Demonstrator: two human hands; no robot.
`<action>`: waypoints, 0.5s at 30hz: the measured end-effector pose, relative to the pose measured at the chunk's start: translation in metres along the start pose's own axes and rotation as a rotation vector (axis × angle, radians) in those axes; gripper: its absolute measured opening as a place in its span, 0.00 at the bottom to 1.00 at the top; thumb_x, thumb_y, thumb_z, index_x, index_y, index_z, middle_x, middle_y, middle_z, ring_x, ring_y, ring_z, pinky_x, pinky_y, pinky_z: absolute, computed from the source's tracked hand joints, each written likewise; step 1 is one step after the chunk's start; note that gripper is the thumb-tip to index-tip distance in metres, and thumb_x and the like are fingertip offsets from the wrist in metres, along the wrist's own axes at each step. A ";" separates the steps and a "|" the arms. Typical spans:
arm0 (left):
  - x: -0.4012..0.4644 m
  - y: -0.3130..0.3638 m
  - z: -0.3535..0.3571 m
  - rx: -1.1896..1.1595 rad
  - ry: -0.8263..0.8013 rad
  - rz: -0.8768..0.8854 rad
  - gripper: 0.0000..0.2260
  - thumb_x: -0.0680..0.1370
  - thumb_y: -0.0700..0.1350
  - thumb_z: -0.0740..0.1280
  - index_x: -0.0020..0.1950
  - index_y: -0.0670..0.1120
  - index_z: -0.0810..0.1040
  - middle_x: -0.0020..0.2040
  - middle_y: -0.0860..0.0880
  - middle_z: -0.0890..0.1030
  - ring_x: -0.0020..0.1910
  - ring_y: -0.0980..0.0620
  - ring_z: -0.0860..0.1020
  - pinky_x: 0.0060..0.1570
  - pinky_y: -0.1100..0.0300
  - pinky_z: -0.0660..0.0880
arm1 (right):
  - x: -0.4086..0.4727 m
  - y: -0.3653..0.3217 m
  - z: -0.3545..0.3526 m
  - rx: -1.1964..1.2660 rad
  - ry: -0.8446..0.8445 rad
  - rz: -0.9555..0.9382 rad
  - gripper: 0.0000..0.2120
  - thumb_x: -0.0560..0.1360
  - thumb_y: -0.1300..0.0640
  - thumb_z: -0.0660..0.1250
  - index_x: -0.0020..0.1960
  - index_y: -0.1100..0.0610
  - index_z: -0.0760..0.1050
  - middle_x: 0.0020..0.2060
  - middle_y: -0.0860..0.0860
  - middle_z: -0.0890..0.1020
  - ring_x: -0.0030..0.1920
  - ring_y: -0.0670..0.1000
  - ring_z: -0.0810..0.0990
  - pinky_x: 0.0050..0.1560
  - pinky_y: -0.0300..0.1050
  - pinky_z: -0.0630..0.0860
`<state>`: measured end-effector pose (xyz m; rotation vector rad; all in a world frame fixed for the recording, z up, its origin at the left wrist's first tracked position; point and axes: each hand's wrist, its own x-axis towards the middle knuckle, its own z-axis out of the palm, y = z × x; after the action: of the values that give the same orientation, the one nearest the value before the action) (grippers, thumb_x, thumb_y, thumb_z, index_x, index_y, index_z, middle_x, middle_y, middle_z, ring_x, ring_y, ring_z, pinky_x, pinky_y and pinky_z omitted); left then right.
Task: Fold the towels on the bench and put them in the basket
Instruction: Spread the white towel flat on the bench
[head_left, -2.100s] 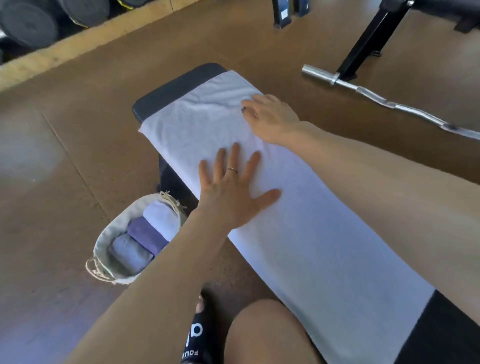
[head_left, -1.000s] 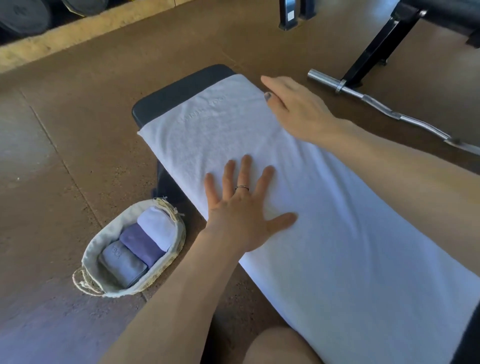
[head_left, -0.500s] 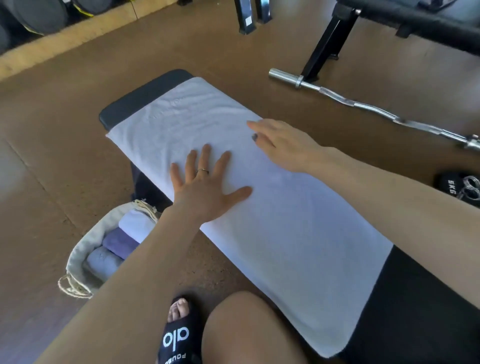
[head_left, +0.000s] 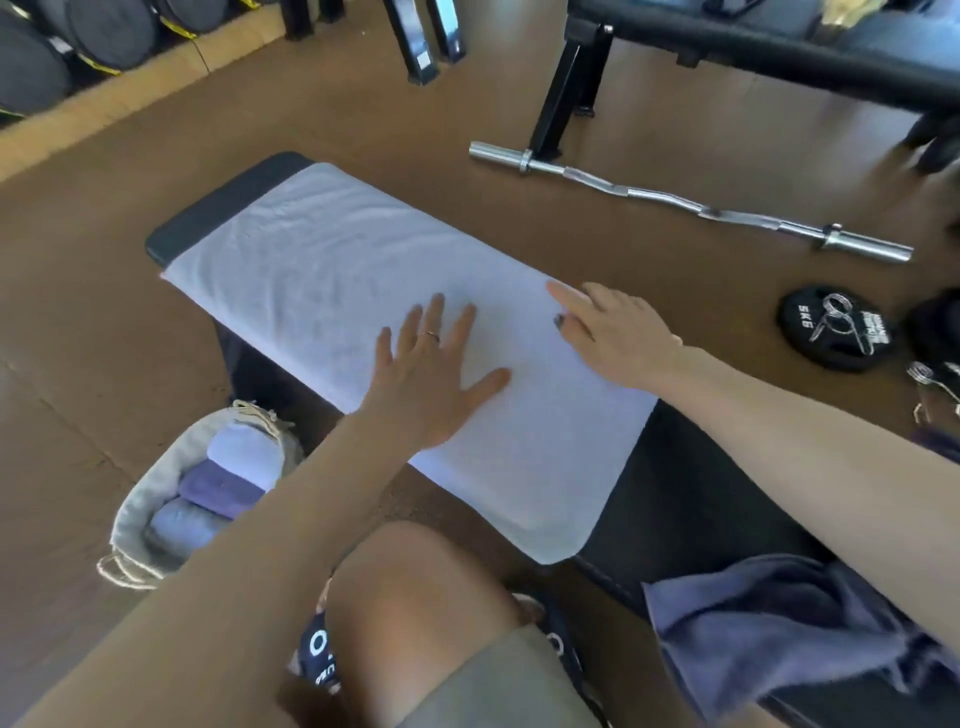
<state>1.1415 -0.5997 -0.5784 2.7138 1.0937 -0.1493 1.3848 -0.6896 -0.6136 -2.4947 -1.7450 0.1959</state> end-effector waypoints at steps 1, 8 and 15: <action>-0.012 0.018 0.006 -0.020 -0.066 0.066 0.38 0.77 0.73 0.48 0.82 0.57 0.42 0.83 0.49 0.39 0.81 0.46 0.41 0.78 0.41 0.43 | -0.008 0.008 0.002 -0.003 0.007 0.094 0.27 0.81 0.41 0.42 0.78 0.44 0.57 0.66 0.55 0.74 0.64 0.61 0.74 0.64 0.57 0.68; -0.074 0.060 0.024 0.150 -0.124 0.235 0.45 0.75 0.73 0.57 0.82 0.53 0.42 0.82 0.45 0.41 0.81 0.43 0.41 0.78 0.41 0.43 | -0.045 0.027 -0.026 0.088 -0.083 0.415 0.22 0.84 0.44 0.46 0.55 0.57 0.72 0.51 0.57 0.79 0.48 0.61 0.76 0.50 0.53 0.73; -0.121 0.076 0.058 0.455 -0.082 0.404 0.51 0.74 0.75 0.54 0.80 0.47 0.30 0.79 0.37 0.33 0.80 0.36 0.39 0.76 0.35 0.44 | -0.071 0.023 -0.018 0.004 0.032 0.363 0.19 0.85 0.48 0.46 0.62 0.58 0.69 0.55 0.58 0.78 0.52 0.62 0.78 0.50 0.54 0.71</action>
<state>1.1061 -0.7478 -0.6026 3.2256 0.5132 -0.4884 1.3847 -0.7638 -0.5949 -2.7735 -1.2647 0.1810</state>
